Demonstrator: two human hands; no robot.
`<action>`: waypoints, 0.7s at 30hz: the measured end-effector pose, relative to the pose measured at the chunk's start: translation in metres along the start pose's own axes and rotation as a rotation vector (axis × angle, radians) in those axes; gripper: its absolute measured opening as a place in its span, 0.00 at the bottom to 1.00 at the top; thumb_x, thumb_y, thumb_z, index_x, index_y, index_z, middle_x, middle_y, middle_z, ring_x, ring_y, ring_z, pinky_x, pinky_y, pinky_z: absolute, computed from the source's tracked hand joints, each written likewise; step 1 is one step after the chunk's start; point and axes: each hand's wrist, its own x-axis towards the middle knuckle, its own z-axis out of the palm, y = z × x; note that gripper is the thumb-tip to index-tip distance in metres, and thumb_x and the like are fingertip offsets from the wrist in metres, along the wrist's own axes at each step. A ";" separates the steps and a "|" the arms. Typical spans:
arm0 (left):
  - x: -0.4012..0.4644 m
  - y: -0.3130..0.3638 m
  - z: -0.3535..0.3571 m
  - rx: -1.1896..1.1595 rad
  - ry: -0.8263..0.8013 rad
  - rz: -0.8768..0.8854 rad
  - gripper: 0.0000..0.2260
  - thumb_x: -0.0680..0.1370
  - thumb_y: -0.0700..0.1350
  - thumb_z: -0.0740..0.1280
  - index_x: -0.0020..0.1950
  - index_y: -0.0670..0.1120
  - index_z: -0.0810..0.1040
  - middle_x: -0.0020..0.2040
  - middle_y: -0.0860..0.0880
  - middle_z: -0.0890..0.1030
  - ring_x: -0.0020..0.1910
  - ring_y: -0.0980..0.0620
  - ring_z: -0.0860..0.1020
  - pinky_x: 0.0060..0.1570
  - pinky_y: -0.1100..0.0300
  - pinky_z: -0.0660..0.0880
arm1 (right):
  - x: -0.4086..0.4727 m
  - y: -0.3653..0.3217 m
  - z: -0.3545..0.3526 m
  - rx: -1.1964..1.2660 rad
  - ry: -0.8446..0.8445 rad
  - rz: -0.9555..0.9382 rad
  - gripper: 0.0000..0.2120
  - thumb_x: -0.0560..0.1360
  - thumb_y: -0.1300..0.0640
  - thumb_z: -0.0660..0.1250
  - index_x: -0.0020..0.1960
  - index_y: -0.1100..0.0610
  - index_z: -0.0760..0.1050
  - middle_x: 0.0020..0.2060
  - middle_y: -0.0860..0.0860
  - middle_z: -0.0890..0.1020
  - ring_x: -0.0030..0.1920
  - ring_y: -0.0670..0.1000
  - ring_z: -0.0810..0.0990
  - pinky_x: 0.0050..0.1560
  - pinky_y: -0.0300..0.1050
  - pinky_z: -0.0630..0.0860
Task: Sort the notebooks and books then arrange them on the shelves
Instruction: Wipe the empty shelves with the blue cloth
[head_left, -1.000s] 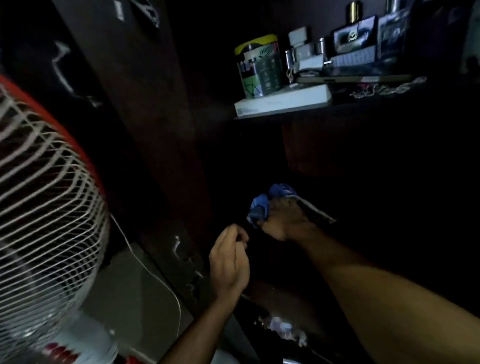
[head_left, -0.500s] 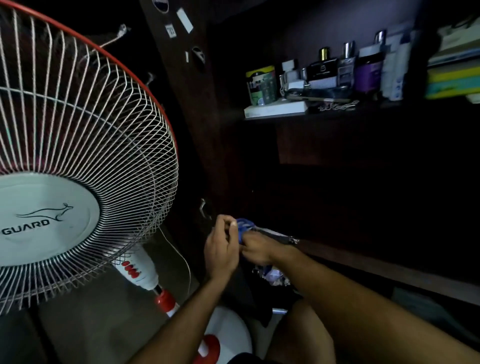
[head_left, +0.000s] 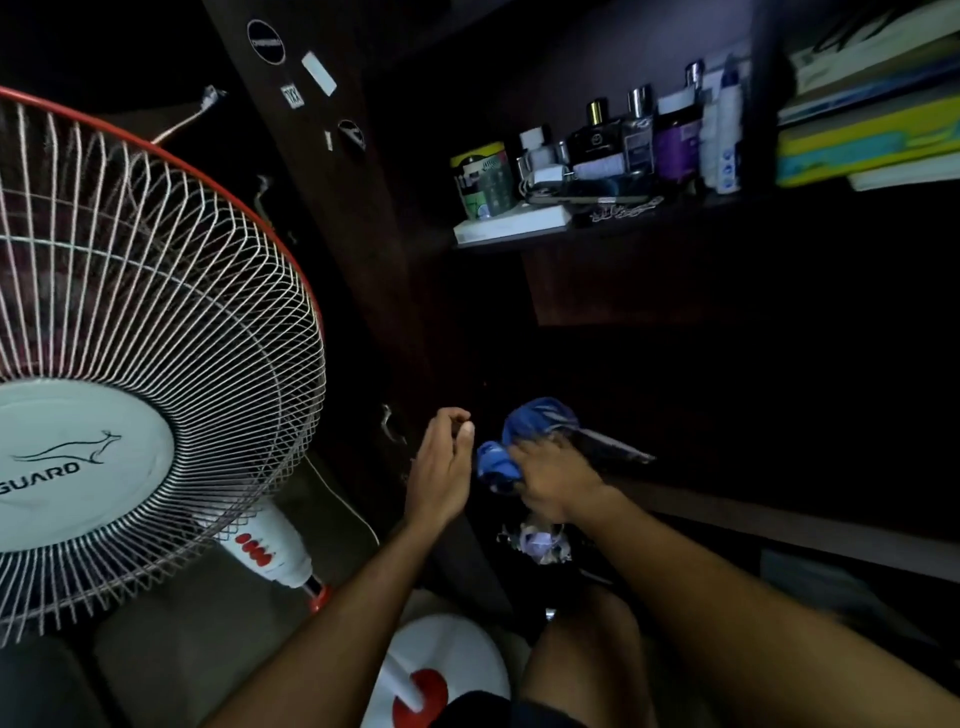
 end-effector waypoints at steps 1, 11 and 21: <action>0.001 -0.001 0.003 -0.003 -0.032 -0.009 0.09 0.85 0.54 0.55 0.62 0.54 0.72 0.58 0.53 0.76 0.57 0.53 0.76 0.55 0.57 0.70 | 0.001 -0.013 -0.004 0.022 -0.014 -0.059 0.28 0.82 0.46 0.59 0.78 0.57 0.61 0.75 0.57 0.67 0.76 0.59 0.63 0.74 0.54 0.59; 0.034 0.060 0.042 -0.014 -0.302 0.017 0.17 0.85 0.56 0.54 0.73 0.53 0.68 0.70 0.51 0.72 0.65 0.54 0.72 0.60 0.59 0.66 | -0.036 0.108 -0.097 0.230 0.193 0.092 0.10 0.78 0.52 0.63 0.58 0.54 0.72 0.56 0.53 0.77 0.57 0.57 0.77 0.58 0.52 0.74; 0.113 0.048 0.109 0.616 -0.777 0.033 0.33 0.79 0.71 0.49 0.81 0.63 0.46 0.82 0.57 0.44 0.81 0.52 0.44 0.78 0.39 0.41 | -0.040 0.228 -0.080 -0.500 0.307 -0.105 0.21 0.80 0.56 0.52 0.68 0.60 0.75 0.69 0.62 0.74 0.72 0.63 0.70 0.77 0.58 0.58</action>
